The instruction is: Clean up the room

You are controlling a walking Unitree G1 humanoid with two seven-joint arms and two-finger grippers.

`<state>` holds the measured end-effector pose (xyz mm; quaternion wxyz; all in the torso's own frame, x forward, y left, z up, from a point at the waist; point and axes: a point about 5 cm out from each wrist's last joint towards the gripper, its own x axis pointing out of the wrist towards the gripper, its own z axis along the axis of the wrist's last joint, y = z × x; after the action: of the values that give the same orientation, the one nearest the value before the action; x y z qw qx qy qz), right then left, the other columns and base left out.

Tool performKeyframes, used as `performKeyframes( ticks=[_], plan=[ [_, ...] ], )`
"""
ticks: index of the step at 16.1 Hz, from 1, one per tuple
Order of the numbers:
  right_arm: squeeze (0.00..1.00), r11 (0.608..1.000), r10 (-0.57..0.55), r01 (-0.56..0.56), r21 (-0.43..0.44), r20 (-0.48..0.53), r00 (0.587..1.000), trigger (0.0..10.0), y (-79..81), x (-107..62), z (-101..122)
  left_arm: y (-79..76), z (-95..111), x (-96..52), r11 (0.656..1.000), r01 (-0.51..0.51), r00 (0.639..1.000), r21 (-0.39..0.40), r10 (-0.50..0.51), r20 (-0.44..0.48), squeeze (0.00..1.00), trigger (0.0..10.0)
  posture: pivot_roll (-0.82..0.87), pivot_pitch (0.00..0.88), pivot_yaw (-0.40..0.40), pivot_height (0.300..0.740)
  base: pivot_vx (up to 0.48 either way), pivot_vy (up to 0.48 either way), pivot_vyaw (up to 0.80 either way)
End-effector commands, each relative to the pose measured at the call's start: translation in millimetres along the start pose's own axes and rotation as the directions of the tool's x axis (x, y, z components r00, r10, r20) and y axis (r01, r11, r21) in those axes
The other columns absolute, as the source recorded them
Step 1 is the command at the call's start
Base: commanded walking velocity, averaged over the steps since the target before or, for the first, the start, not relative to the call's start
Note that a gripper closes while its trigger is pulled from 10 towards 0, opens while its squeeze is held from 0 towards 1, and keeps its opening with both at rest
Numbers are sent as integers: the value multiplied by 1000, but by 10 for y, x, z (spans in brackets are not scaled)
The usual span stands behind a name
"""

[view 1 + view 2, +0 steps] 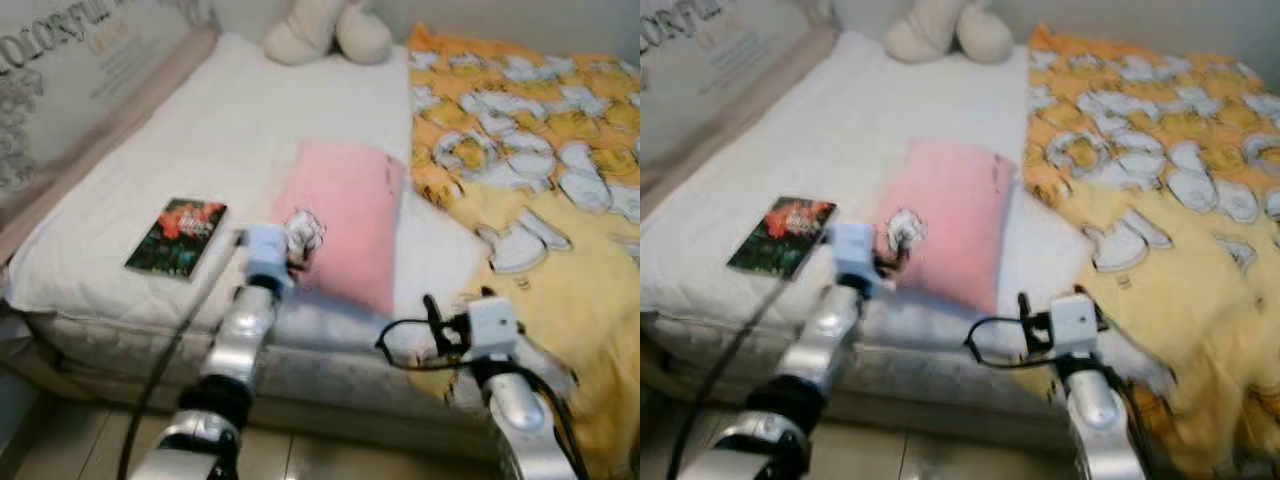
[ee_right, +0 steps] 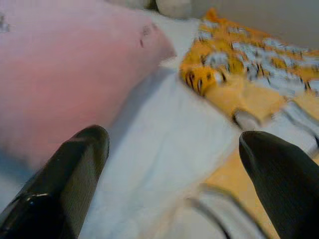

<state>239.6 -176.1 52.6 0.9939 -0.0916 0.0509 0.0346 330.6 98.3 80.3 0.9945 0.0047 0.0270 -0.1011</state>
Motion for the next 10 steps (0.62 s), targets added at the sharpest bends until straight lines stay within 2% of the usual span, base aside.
performKeyframes(
  ticks=[1, 5, 6, 7, 8, 9, 10],
  plan=[
    [0, 1000, 1, -1, 6, 15, 1000, 10000, 43, 18, 35, 156, 25, -17, 999, -38, 999, 23, 37, 12, 0, 10000, -84, 0, 24, 740, 446, 0, 0],
    [0, 1000, -2, 2, 5, 18, 1000, 10000, 12, 24, 36, 246, 89, 35, 997, -81, 997, 2, 81, 15, 0, 10000, -86, 0, 28, 740, 448, 0, 0],
    [0, 999, -21, 21, 47, 13, 1000, 10000, -27, 66, 55, 321, 133, 63, 994, -106, 994, 13, 106, 23, 0, 10000, -86, 0, 29, 740, 472, 0, 0],
    [0, 991, -55, 56, 125, -9, 998, 10000, -96, 125, 79, 434, 210, 104, 987, -152, 988, 58, 150, 35, 0, 10000, -85, 0, 28, 740, 480, 0, 0],
    [0, 971, -74, 82, 226, -44, 996, 10000, -178, 250, 129, 610, 354, 188, 966, -213, 977, 150, 209, 41, 0, 10000, -93, 0, 26, 740, 0, 0, 0],
    [0, 961, -79, 86, 263, -35, 996, 10000, -264, 414, 252, 762, 533, 307, 962, -221, 975, 161, 223, 3, 0, 10000, -83, 0, 19, 740, 0, 0, 0],
    [0, 951, -82, 83, 297, -15, 997, 10000, -345, 554, 383, 877, 721, 396, 969, -204, 978, 136, 209, -21, 0, 10000, -80, 0, 13, 740, 0, 0, 0]
  ],
)
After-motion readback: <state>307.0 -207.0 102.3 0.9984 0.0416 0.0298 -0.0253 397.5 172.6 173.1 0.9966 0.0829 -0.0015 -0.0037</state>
